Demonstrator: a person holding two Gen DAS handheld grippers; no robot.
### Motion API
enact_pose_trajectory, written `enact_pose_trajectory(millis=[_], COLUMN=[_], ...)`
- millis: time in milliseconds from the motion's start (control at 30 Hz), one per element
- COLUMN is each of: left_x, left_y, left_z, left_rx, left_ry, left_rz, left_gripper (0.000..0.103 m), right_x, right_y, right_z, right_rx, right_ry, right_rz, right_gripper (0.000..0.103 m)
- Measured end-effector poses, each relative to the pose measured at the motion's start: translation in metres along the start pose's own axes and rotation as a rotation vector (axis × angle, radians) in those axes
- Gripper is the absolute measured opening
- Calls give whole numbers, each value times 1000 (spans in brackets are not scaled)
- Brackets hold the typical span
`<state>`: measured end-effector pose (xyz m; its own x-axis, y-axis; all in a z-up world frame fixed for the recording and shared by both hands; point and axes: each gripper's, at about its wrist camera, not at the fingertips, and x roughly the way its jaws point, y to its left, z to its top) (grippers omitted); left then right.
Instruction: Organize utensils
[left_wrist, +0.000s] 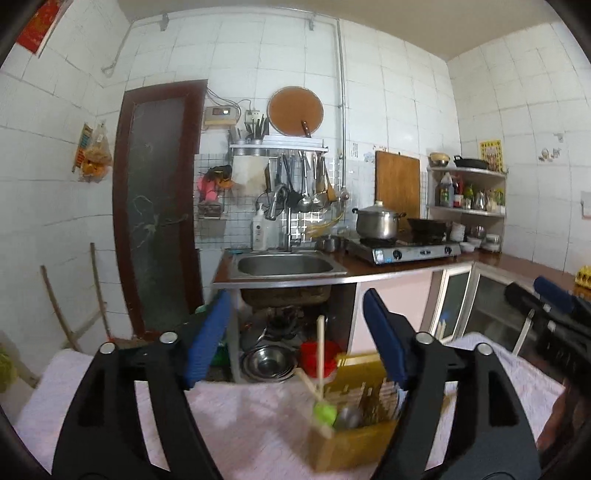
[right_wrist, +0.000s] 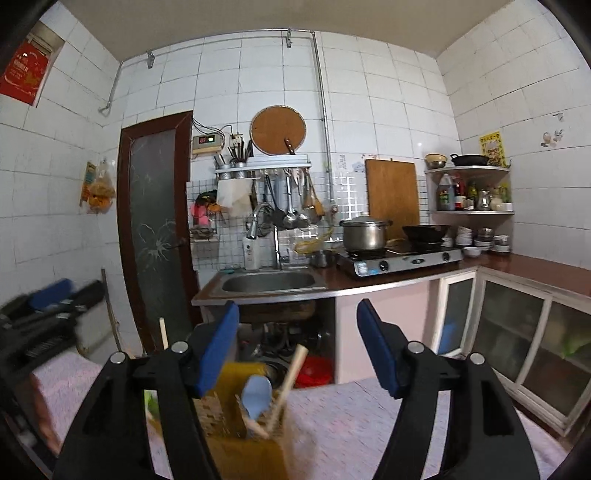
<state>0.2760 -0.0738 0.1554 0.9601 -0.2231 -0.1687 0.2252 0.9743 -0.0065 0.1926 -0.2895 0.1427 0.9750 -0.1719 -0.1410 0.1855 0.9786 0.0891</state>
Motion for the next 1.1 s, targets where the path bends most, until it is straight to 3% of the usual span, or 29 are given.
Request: enact_pose_trajectory(millis=[100,300,467,700,900,1100], left_x=[-47,-124,-172,-212,-217,-217], left_y=[12,24,34,33,22,10], left_z=[-5,-29,-77,-139,-171,-190], left_rx=[2,-22,-80,-117,-98,-37], left_ry=[-1,29,111,119,120,89], left_rz=[32,54,51,91,110,127], left_gripper=[96,98,98,98,98,98], right_x=[-30,-102,-143,-170,-179,-185], right_y=[-8,-13,-11,-10,-8,-10], right_z=[-1,-22,-58,-117,-158,-175], right_rx=[9,19,27,23,11,26], right_ry=[11,42,101,169,183,158], right_rz=[-3,15,37,36,34,11], right_gripper=[79,98,99,99,99,99])
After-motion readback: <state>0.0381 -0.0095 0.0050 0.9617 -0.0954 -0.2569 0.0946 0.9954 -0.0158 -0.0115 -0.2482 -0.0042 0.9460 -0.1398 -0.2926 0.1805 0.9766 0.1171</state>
